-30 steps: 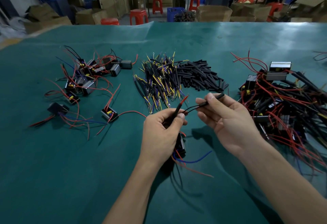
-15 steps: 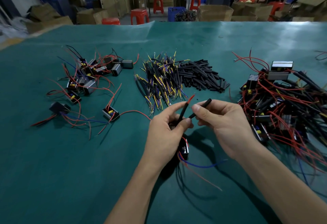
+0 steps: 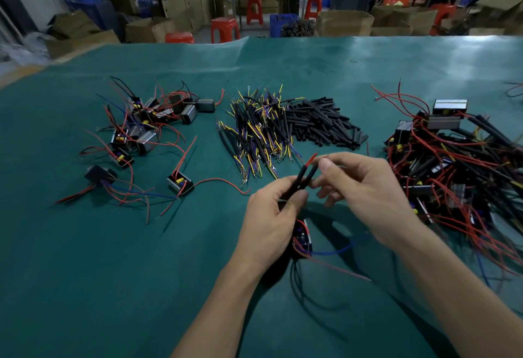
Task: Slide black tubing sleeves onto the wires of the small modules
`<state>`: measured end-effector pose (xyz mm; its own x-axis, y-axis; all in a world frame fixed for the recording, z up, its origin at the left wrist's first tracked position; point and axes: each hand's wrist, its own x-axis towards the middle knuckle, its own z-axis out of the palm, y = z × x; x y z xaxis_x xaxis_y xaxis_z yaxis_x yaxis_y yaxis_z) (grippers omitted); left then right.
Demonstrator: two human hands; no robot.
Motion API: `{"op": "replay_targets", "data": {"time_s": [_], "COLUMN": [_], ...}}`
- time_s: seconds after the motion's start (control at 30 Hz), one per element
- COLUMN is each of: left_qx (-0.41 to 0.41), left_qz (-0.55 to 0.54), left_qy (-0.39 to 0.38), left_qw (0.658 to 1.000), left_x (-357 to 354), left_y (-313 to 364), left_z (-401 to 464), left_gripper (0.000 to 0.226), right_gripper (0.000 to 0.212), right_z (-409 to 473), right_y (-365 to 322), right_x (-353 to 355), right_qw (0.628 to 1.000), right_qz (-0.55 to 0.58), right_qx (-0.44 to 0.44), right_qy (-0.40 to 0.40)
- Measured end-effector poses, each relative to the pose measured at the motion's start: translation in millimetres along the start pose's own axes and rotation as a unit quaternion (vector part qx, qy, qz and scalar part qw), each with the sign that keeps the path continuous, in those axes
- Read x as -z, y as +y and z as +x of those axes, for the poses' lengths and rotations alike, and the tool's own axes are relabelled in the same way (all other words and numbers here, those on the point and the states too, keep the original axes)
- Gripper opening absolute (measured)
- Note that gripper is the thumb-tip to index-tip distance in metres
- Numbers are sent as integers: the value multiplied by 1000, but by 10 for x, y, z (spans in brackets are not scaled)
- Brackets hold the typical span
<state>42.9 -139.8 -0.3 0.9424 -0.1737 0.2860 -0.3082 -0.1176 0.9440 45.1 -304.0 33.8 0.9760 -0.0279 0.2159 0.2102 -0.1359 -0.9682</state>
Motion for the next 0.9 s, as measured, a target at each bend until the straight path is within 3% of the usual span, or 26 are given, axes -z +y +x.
{"op": "replay_targets", "data": {"time_s": [0.23,0.33,0.5,0.77,0.9], "left_qx": [-7,-32,-48,-35,-36], "left_qz": [27,22,10,-10,27], "left_qy": [-6,6,12,-22,-8], "left_qw": [1000,999,999,999,999], "left_x": [7,-3,-14,-15,-3], "left_y": [-6,14,3,27,0], "left_z": [-4,-13,-33,-32,-29], "left_gripper": [23,31,19,28,16], "right_gripper": [4,12,6,16,14], "right_z": [4,0,-12,5,-1], "right_y": [-45,-38,6,-85,-100], "right_x": [62,51,-21,49,0], "right_qw": [995,996,997,995,997], "right_qz": [91,68,-5,10,4], "right_qx": [13,26,52,62,64], "right_qy": [38,56,63,73,53]}}
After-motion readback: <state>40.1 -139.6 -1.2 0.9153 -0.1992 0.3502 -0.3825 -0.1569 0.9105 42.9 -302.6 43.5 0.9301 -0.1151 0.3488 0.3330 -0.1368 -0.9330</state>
